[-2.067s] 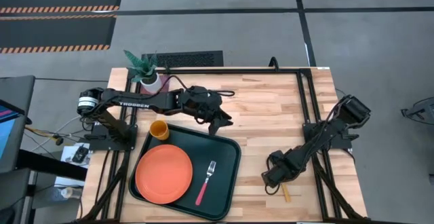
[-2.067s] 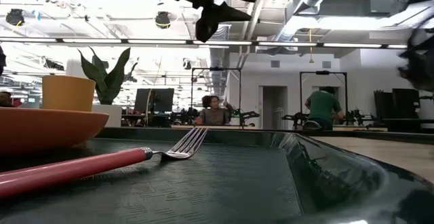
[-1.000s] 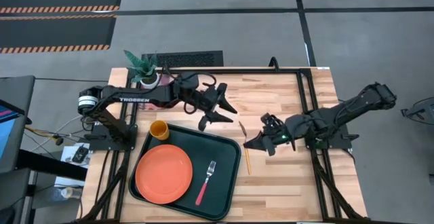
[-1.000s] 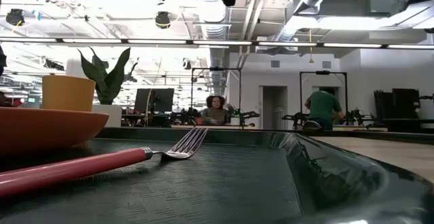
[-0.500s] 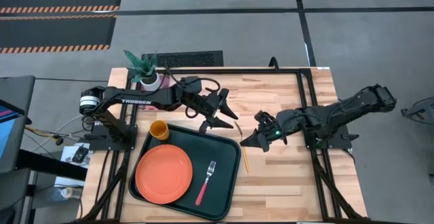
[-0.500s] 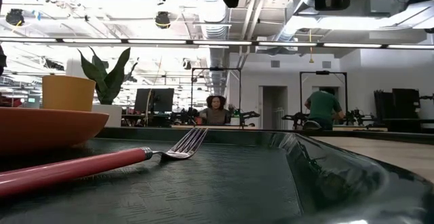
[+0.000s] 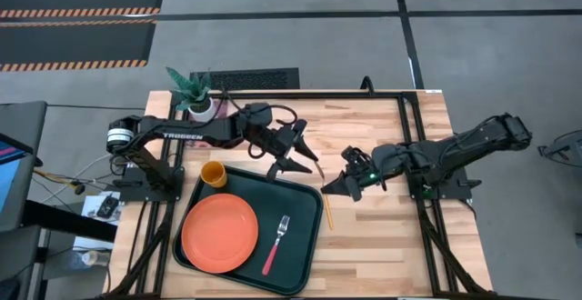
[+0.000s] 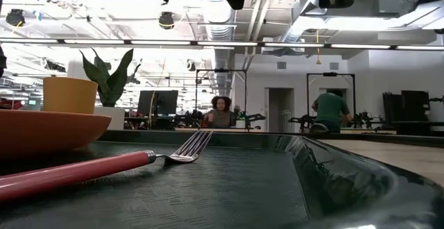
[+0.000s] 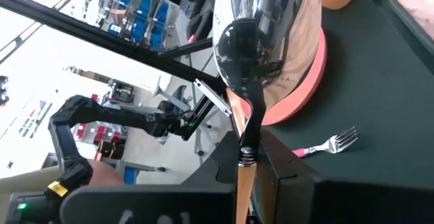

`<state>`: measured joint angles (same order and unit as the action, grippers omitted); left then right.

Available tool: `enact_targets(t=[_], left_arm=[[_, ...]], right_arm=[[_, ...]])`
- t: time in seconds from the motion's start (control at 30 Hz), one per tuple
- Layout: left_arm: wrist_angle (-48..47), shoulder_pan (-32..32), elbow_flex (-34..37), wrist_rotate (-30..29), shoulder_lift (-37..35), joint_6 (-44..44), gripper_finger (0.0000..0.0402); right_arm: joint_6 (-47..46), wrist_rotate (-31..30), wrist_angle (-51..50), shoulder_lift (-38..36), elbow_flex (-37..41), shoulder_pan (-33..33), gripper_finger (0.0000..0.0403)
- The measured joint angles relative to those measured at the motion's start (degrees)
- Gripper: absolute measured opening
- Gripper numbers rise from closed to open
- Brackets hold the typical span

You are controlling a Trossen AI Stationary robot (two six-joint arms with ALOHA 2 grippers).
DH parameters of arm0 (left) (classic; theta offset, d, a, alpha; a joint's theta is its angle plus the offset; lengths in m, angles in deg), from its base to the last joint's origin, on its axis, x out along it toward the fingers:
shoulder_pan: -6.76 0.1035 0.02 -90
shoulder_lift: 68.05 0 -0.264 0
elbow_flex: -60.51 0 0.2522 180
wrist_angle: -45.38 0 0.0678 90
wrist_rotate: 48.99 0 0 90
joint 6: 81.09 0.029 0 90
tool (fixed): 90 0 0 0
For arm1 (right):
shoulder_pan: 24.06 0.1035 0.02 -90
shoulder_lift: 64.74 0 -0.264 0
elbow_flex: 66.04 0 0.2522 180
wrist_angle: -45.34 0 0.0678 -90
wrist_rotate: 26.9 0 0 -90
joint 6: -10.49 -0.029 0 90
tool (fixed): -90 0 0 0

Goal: Pick and place plate/cup/fork/spoon on tray
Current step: Put the yellow spoon to the right of the pink fork on the black tray

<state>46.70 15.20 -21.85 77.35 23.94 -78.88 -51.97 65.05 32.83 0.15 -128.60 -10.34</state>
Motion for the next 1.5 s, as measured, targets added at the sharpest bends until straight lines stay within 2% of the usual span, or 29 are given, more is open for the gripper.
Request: enact_targets(t=[0.13, 0.53, 0.7, 0.8, 1.07, 1.23, 1.37, 1.5], left_arm=[[1.12, -0.2, 0.0, 0.0, 0.0, -0.4, 0.0141], [0.86, -0.58, 0.0, -1.05, 0.0, -1.22, 0.0009], [0.58, -0.75, 0.0, -2.94, 0.0, -2.0, 0.0002], [-0.39, -0.79, 0.0, -3.73, 0.0, -2.77, 0.0], [-10.29, -0.21, -0.02, -6.94, 0.0, -2.9, 0.0], [-17.58, 0.95, -0.02, -7.97, 0.0, -3.98, 0.0], [-26.34, 1.04, -0.02, -8.13, 0.0, -5.83, 0.0], [-34.2, -2.05, -0.02, -7.02, 0.0, -3.54, 0.0]], right_arm=[[0.17, 0.2, 0.17, 0.0, 0.0, 0.02, 0.003], [0.14, 0.35, 0.14, 0.0, 0.0, 0.07, 0.0034], [0.13, -0.52, -0.73, -0.02, 0.0, 0.07, 0.0039], [1.26, -2.06, -2.69, 0.0, 0.0, 0.07, 0.0061], [1.62, -2.96, -6.13, -0.08, 0.0, -2.13, 0.0179], [0.37, -2.75, -13.21, -1.37, 0.0, -3.47, 0.0237], [-1.93, -2.55, -21.77, -3.27, 0.0, -3.35, 0.0253], [-2.67, -3.66, -29.18, -5.08, 0.0, -1.71, 0.0255]])
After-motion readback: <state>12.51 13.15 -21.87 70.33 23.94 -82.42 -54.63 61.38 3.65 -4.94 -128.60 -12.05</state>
